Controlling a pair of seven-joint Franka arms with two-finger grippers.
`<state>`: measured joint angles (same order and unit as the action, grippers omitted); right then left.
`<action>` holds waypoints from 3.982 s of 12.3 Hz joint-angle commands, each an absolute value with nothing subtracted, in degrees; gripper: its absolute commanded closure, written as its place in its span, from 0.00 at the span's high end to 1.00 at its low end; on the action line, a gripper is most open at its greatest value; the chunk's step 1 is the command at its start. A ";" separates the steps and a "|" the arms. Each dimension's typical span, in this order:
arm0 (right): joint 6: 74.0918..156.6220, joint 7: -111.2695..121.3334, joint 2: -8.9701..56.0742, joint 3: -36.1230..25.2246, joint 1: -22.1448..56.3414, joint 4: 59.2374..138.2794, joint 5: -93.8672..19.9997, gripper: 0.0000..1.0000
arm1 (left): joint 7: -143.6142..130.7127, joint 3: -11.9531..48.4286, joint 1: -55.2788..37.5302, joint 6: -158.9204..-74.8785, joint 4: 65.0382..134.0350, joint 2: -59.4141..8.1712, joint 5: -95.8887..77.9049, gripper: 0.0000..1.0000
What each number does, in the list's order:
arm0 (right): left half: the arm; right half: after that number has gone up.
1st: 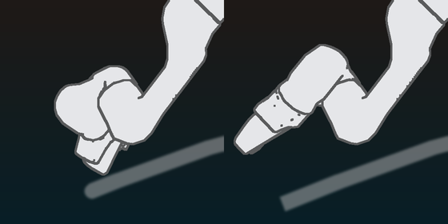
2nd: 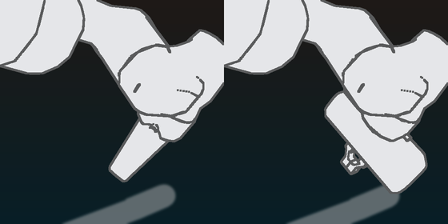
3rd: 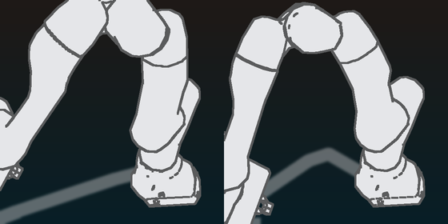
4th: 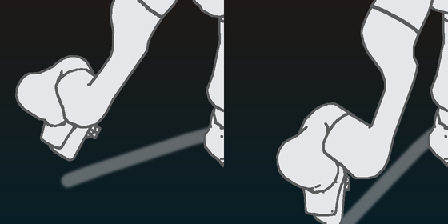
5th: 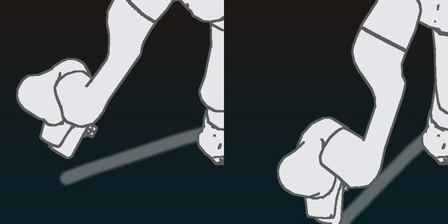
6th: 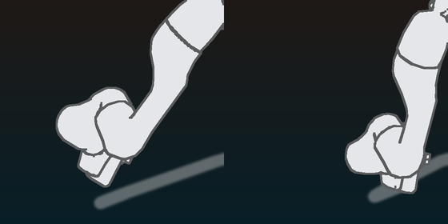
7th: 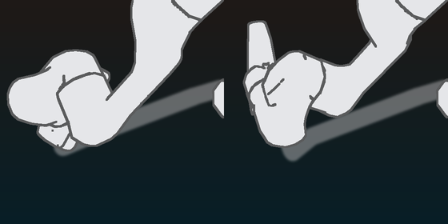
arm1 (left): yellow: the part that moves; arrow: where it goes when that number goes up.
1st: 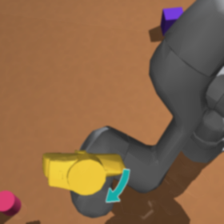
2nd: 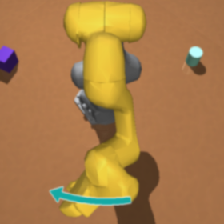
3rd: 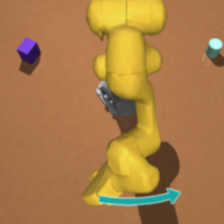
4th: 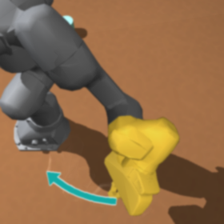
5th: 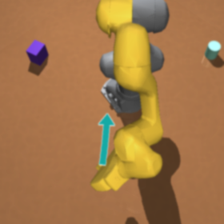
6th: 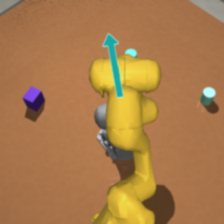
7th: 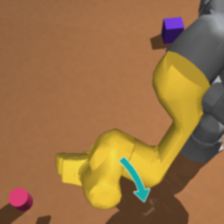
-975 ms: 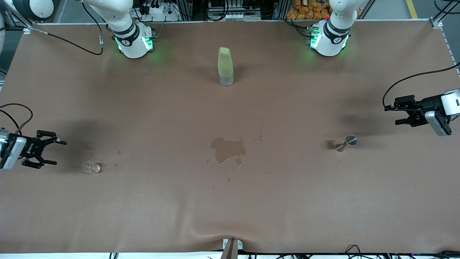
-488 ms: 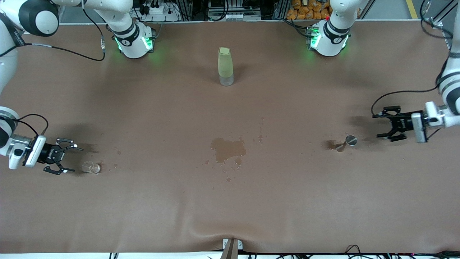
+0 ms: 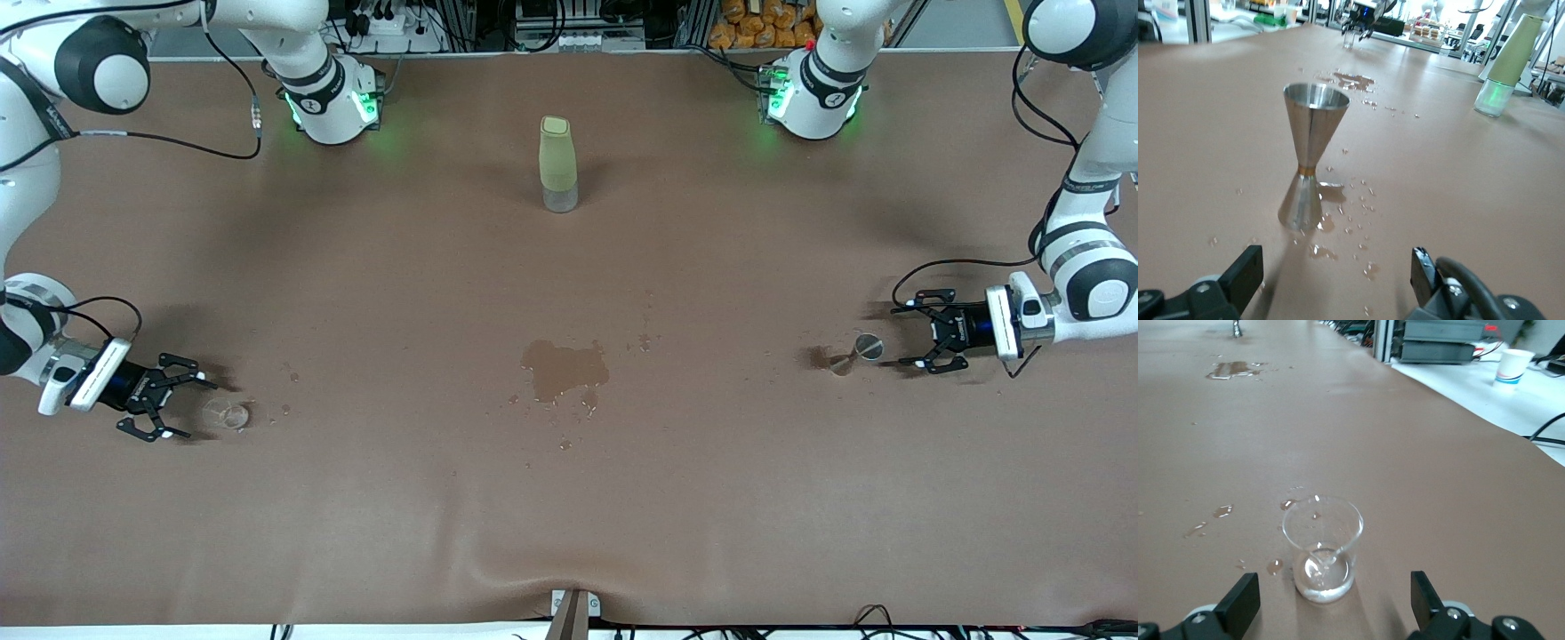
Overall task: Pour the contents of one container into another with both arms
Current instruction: 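Reach the right gripper to the beaker while the left gripper reaches the jigger, then close the right gripper on the beaker while the left gripper grips the jigger, then lift the beaker and jigger and carry both toward each other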
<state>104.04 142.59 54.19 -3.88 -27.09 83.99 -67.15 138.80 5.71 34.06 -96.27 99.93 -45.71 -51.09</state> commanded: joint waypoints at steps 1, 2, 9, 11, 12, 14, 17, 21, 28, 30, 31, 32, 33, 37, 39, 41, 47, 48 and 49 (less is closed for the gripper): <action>103.01 143.79 57.56 -2.90 -27.95 81.74 -72.23 1.00 | 148.84 7.28 34.45 -94.75 98.61 -47.80 -55.61 0.90; 103.01 143.70 58.35 -2.81 -27.86 81.74 -73.38 1.00 | 153.76 7.38 34.45 -93.88 98.61 -49.12 -57.90 0.83; 103.01 143.79 60.12 -2.55 -25.32 81.74 -79.10 1.00 | 157.85 8.26 34.10 -93.08 98.17 -51.94 -62.83 0.66; 103.01 143.88 60.29 -2.55 -24.70 81.83 -79.36 1.00 | 157.76 8.26 33.23 -93.08 98.17 -52.21 -64.07 0.64; 102.92 144.22 60.47 -2.55 -24.35 81.83 -79.19 1.00 | 157.76 8.26 33.05 -93.08 98.17 -52.29 -64.51 0.63; 102.92 149.82 61.17 -2.55 -24.26 82.09 -79.28 1.00 | 157.94 8.26 32.35 -93.08 98.26 -52.91 -65.74 0.60; 102.92 150.29 61.44 -2.02 -24.08 82.09 -79.37 1.00 | 157.94 9.22 32.26 -93.08 98.26 -53.09 -66.53 0.55; 102.83 150.38 61.52 -2.02 -23.91 82.27 -79.19 0.07 | 158.20 9.32 31.99 -93.08 98.17 -53.17 -66.62 0.37; 102.83 149.42 61.52 -2.02 -23.91 82.18 -79.28 0.00 | 152.06 9.23 30.59 -91.85 97.56 -54.76 -66.71 0.00; 102.66 146.35 61.52 -2.02 -23.91 82.27 -79.28 0.00 | 150.30 9.32 29.19 -91.41 96.68 -54.49 -66.80 0.00; 102.57 144.77 61.35 -1.85 -23.82 82.18 -79.28 0.00 | 149.07 9.32 27.79 -91.32 95.55 -54.14 -66.45 0.00; 101.44 143.36 61.17 -0.80 -23.91 82.18 -79.28 0.00 | 148.80 9.32 26.47 -91.32 94.06 -54.05 -66.36 0.00; 100.56 142.22 61.00 -0.53 -23.65 82.18 -79.28 0.00 | 148.54 9.66 25.15 -91.32 93.09 -53.97 -66.44 0.00; 100.02 132.92 57.23 -0.35 -16.98 81.91 -79.19 0.00 | 143.80 13.97 20.94 -92.11 91.76 -54.05 -67.41 0.00; 99.76 125.46 53.81 0.61 -13.03 81.83 -79.36 0.00 | 142.30 13.97 17.42 -92.99 90.53 -54.14 -69.95 0.00; 100.80 118.42 52.56 4.37 -10.99 79.56 -79.54 0.00 | 141.07 13.97 13.64 -93.25 89.91 -54.05 -73.37 0.00; 108.36 103.31 51.42 18.33 -7.29 73.22 -79.37 0.00 | 138.70 13.80 3.71 -97.11 86.57 -54.23 -86.99 0.00; 110.46 101.44 51.42 21.59 -7.47 73.13 -79.10 0.00 | 137.91 13.80 2.91 -98.42 86.49 -54.14 -88.40 0.00; 112.48 100.64 51.24 24.32 -7.47 73.13 -79.10 0.00 | 137.38 13.89 1.94 -99.83 86.48 -53.97 -89.29 0.00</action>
